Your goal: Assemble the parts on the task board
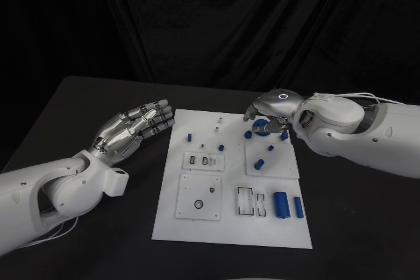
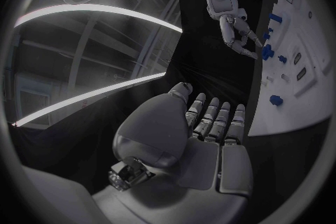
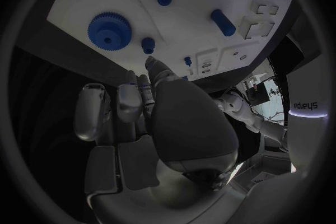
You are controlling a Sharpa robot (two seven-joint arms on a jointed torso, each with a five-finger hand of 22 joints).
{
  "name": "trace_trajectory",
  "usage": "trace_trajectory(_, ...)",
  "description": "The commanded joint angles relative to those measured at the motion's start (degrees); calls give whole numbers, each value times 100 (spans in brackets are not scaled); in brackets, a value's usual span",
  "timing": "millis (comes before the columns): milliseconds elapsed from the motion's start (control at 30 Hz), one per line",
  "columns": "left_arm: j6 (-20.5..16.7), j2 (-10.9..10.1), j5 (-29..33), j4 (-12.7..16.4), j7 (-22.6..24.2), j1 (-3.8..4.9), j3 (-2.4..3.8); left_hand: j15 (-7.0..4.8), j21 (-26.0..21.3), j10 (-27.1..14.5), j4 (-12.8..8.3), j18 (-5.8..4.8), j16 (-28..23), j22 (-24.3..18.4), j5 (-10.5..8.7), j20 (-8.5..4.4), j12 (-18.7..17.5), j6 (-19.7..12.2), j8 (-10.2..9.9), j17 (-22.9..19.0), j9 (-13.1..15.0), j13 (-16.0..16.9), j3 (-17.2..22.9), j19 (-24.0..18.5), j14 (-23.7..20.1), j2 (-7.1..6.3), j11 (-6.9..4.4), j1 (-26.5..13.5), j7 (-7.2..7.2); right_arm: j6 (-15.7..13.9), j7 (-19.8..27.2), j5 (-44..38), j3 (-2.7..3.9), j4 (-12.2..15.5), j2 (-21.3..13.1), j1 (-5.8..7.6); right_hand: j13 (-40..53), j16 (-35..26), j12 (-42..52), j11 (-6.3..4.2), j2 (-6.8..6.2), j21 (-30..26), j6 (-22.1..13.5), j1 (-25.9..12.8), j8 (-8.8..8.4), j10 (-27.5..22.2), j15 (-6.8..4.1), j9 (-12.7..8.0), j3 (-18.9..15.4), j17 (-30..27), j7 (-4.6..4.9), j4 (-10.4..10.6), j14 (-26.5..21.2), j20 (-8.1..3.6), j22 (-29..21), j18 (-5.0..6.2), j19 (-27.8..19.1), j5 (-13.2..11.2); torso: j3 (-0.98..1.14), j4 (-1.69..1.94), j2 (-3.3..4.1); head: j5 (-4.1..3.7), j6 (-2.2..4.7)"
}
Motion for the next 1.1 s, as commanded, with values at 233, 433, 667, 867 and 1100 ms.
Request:
trace_trajectory(233,124,47,27,-25,1313,18,3,41,33,1,-21,-63,33,9,37,-1,24,47,27,9,4,6,66,35,41,-52,40,-29,6,-126,-93,-143,3,85,-97,-51,5,-6,-37,5,-50,18,-56,39,-57,9,-18,11,55,-25,3,-8,17,-13,-1,-77,10,37,-5,-2,-8,6,-70)
trace_trajectory(433,143,59,27,-45,1332,18,1,49,32,-3,-32,-69,39,8,40,-1,24,49,27,9,4,5,82,34,43,-61,41,-31,8,-95,-82,-143,3,112,-132,-89,8,-18,-53,8,-64,15,-73,71,-86,45,-14,17,110,-34,-13,-23,6,-11,3,-76,2,88,-15,0,-19,-19,-124)
trace_trajectory(667,168,99,27,-97,1329,17,-3,51,33,-3,-33,-71,42,8,40,-1,25,55,28,9,5,5,85,35,45,-63,42,-33,9,-252,-38,-143,3,43,-120,-194,13,-20,-66,16,-65,16,-59,45,-102,110,12,31,163,-24,17,4,6,3,16,-79,-2,67,-21,13,-21,-48,-116)
trace_trajectory(867,193,123,27,-131,1315,17,-10,54,34,-4,-34,-74,46,8,41,-2,27,53,28,10,4,5,93,37,46,-62,43,-37,11,-505,118,-143,3,-72,-74,-296,14,-3,-82,14,-65,33,23,48,-96,231,56,66,270,24,42,31,23,43,62,-86,13,87,-21,-4,-29,-15,-137)
trace_trajectory(1100,221,124,27,-145,1293,16,-18,58,34,-5,-34,-77,50,7,42,-2,28,61,30,10,5,5,105,38,48,-58,49,-43,16,-617,201,-143,3,-165,-23,-383,7,3,-118,21,-94,36,83,15,-89,261,75,88,315,46,51,64,27,64,76,-87,13,56,-11,-2,-27,1,-150)
